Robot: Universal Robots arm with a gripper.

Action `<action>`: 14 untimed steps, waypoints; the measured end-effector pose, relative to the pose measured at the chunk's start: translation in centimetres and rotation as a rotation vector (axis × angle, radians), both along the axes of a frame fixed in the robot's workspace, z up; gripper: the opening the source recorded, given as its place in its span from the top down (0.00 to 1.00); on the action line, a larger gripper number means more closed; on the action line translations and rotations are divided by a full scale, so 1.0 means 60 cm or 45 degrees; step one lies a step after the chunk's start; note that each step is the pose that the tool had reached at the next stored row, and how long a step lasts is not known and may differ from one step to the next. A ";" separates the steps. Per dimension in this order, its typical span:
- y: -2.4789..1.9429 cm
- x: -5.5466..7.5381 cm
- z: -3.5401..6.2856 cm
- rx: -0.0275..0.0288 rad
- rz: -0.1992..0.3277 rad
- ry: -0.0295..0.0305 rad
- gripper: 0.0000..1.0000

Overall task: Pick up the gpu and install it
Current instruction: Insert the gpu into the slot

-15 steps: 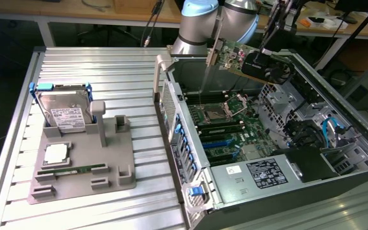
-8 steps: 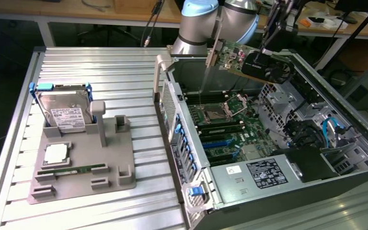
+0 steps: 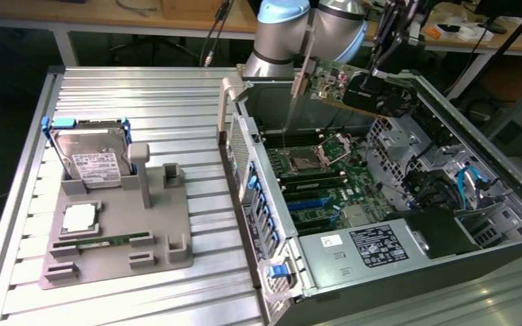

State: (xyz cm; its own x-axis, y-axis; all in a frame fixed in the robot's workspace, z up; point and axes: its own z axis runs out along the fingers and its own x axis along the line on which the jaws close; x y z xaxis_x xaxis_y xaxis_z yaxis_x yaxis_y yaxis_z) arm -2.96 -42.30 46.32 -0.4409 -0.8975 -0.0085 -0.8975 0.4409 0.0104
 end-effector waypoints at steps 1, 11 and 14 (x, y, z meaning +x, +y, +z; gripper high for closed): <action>0.0000 0.000 0.000 -0.0001 0.011 0.0000 0.73; 0.0000 0.000 0.000 0.0000 0.111 0.0000 0.73; 0.0000 0.000 0.000 0.0000 0.137 0.0000 0.73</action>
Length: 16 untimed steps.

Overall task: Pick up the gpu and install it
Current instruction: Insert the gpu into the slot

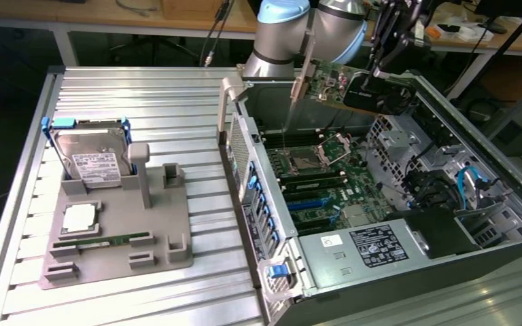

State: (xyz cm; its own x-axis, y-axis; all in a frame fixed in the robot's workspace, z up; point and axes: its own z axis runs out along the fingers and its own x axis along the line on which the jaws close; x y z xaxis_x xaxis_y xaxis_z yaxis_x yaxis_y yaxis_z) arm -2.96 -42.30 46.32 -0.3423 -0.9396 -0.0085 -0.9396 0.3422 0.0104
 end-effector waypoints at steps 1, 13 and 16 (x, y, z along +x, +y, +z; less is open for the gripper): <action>0.0000 0.000 0.000 0.0000 0.010 0.0000 0.73; 0.0000 0.000 0.000 0.0000 0.103 0.0000 0.73; 0.0000 0.000 0.000 0.0001 0.124 -0.0001 0.73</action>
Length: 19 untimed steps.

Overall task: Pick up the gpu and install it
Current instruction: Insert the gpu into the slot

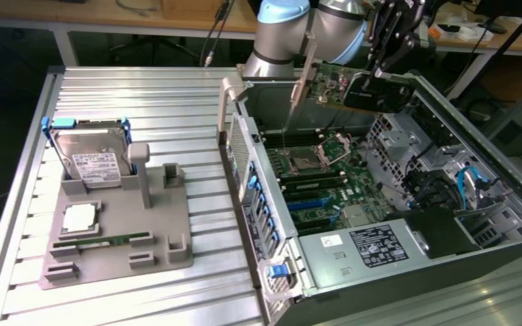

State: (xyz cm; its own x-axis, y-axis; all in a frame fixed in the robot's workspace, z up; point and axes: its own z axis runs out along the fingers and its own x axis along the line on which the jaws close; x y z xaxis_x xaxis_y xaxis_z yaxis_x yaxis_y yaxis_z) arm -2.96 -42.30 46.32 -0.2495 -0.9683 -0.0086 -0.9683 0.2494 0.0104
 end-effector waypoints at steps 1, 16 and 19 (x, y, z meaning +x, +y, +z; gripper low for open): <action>0.0000 0.000 0.000 0.0000 0.006 0.0000 0.73; 0.0000 0.000 0.000 0.0000 0.119 0.0000 0.73; 0.0000 0.000 0.000 0.0000 0.147 0.0000 0.73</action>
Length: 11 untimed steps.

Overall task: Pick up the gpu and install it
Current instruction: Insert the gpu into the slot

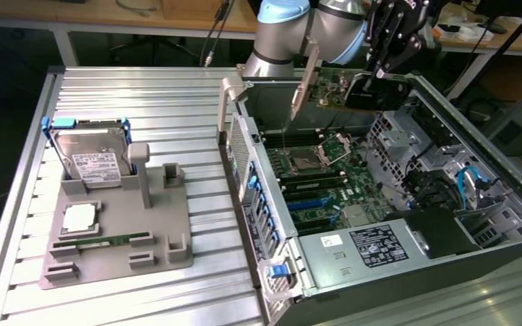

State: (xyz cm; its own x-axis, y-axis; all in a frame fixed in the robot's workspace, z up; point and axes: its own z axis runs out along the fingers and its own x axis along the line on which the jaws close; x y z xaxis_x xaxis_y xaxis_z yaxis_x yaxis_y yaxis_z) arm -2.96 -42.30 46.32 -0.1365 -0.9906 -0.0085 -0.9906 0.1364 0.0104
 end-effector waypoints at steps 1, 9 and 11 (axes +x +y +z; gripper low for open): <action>0.0000 0.000 0.000 0.0000 0.010 0.0000 0.73; 0.0001 0.000 -0.001 -0.0001 0.020 0.0000 0.73; 0.0000 0.000 -0.002 -0.0001 0.020 0.0000 0.73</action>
State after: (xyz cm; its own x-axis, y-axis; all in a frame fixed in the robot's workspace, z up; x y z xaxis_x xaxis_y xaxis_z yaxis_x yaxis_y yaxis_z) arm -2.96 -42.30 46.18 -0.1211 -0.9926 -0.0085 -0.9926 0.1210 0.0104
